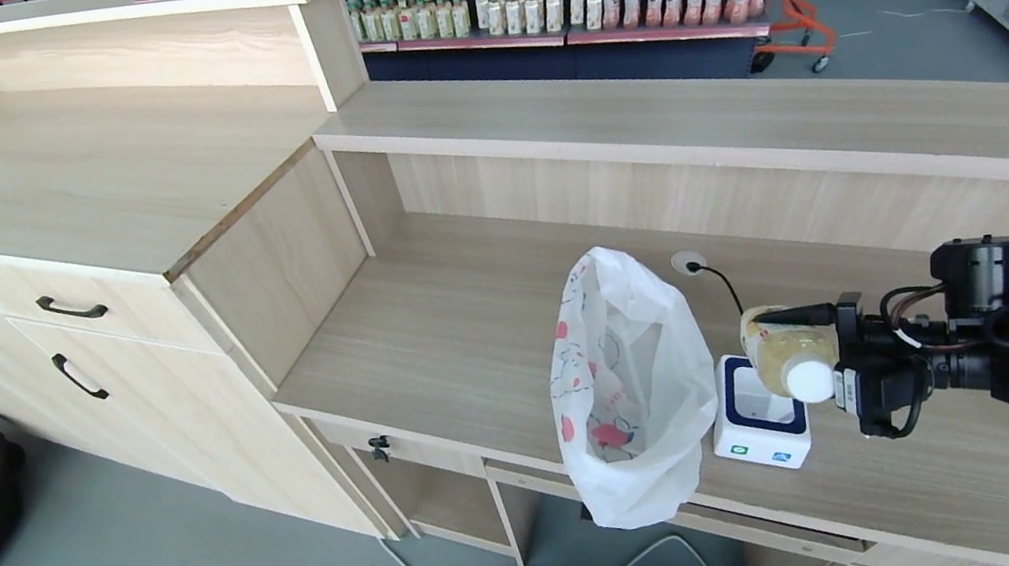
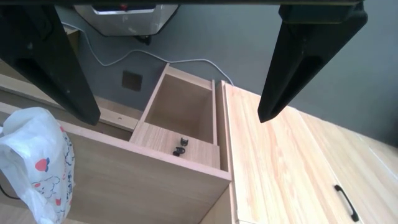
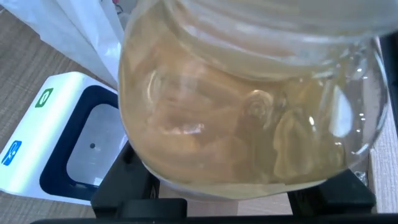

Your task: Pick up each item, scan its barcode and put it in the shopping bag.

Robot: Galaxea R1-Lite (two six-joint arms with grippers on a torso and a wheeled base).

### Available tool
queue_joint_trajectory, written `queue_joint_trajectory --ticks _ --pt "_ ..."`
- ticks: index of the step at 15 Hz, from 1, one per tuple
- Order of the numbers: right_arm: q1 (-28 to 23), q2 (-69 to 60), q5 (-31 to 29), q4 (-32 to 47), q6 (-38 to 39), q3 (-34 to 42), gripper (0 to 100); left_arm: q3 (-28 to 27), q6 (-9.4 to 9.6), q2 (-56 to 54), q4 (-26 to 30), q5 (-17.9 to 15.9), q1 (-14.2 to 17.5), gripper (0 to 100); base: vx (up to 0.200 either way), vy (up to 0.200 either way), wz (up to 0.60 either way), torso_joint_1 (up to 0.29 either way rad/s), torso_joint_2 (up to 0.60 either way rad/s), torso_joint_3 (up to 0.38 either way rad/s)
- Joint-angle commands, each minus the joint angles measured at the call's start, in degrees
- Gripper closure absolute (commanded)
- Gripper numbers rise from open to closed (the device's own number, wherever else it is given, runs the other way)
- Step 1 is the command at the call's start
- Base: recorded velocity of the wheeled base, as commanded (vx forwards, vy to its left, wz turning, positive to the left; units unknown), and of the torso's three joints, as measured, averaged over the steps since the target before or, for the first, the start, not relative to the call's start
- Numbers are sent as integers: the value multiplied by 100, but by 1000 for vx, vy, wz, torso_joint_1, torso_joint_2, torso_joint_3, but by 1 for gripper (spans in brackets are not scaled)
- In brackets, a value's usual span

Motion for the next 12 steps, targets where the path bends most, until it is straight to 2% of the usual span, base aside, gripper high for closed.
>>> queue_joint_trajectory --ticks 1,12 --pt "-4 49 -4 1 -23 22 100 1 -4 0 0 1 0 0 0 0 0 0 0 0" --pt "14 374 75 -8 -173 57 100 1 -4 0 0 1 0 0 0 0 0 0 0 0"
